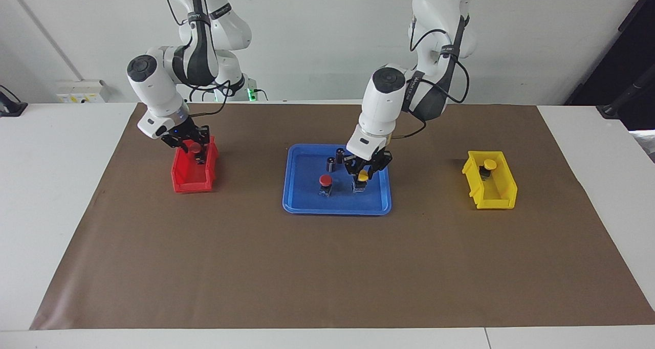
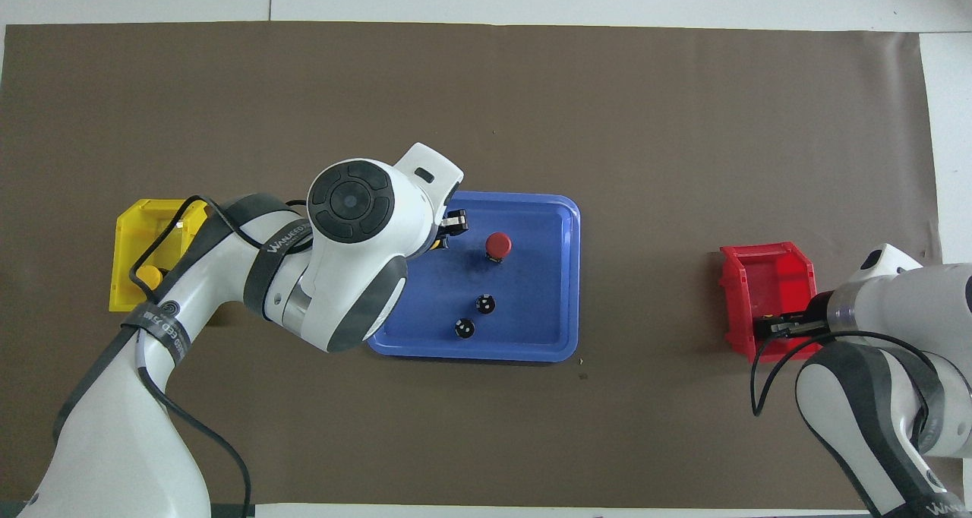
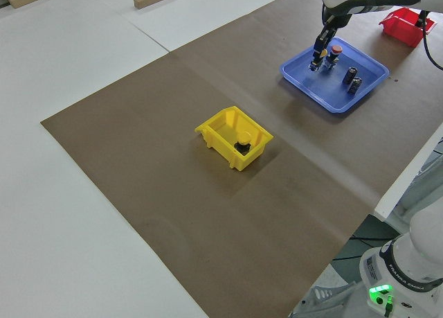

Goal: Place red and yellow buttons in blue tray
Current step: 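Place the yellow button in the tray while the right gripper grasps red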

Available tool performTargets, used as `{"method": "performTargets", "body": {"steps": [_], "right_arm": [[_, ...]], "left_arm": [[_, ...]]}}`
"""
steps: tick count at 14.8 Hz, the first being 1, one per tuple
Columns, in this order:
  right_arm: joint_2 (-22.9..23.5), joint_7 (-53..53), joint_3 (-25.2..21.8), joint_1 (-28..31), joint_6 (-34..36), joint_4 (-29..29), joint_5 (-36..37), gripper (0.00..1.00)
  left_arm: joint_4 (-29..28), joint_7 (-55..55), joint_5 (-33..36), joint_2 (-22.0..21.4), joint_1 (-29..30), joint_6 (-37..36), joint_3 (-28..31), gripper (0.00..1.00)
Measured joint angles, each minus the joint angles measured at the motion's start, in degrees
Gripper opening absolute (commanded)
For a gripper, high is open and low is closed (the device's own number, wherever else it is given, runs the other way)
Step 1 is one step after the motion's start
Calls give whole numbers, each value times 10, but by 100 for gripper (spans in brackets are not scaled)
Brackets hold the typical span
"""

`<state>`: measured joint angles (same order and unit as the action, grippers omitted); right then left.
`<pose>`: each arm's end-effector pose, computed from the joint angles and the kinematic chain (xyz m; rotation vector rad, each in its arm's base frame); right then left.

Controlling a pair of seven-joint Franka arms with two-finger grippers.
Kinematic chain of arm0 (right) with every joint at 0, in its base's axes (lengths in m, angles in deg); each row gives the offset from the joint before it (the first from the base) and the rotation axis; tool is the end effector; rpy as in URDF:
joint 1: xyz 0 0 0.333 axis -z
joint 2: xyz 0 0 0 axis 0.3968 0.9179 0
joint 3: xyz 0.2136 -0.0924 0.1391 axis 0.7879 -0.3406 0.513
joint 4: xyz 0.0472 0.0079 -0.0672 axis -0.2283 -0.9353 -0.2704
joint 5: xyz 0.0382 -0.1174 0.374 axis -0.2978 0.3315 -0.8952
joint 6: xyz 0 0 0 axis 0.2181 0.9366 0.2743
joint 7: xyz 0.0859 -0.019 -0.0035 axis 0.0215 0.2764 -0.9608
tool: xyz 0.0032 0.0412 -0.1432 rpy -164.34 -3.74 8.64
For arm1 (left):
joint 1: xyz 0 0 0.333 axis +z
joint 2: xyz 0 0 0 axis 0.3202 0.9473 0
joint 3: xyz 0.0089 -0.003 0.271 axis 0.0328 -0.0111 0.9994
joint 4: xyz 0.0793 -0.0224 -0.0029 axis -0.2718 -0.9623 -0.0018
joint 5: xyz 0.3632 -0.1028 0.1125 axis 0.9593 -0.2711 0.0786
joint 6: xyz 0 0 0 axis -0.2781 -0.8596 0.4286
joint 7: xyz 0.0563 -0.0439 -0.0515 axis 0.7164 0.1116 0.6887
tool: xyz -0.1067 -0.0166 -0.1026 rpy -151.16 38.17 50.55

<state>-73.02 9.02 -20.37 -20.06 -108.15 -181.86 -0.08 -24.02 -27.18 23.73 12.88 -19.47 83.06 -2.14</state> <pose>0.4314 -0.0384 0.2655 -3.1029 -0.1954 0.1186 0.4915 -0.3783 0.2971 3.0619 0.1130 0.0890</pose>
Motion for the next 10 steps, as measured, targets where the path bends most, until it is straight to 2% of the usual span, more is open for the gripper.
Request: {"method": "performTargets", "body": {"steps": [3,4,5,6,7,8,10], "right_arm": [[0,-10,0,5,0,-2,0,57],[0,-12,0,7,0,-2,0,54],[0,-13,0,8,0,-3,0,51],[0,-13,0,8,0,-4,0,48],[0,-13,0,8,0,-4,0,43],[0,-13,0,8,0,-4,0,37],[0,-13,0,8,0,-4,0,26]], "left_arm": [[0,2,0,20,-8,9,1,2],[0,3,0,24,-9,13,0,8],[1,3,0,25,-10,14,1,27],[2,3,0,25,-11,14,1,55],[2,3,0,25,-11,14,1,75],[2,3,0,25,-11,14,1,81],[3,3,0,25,-12,10,1,87]]}}
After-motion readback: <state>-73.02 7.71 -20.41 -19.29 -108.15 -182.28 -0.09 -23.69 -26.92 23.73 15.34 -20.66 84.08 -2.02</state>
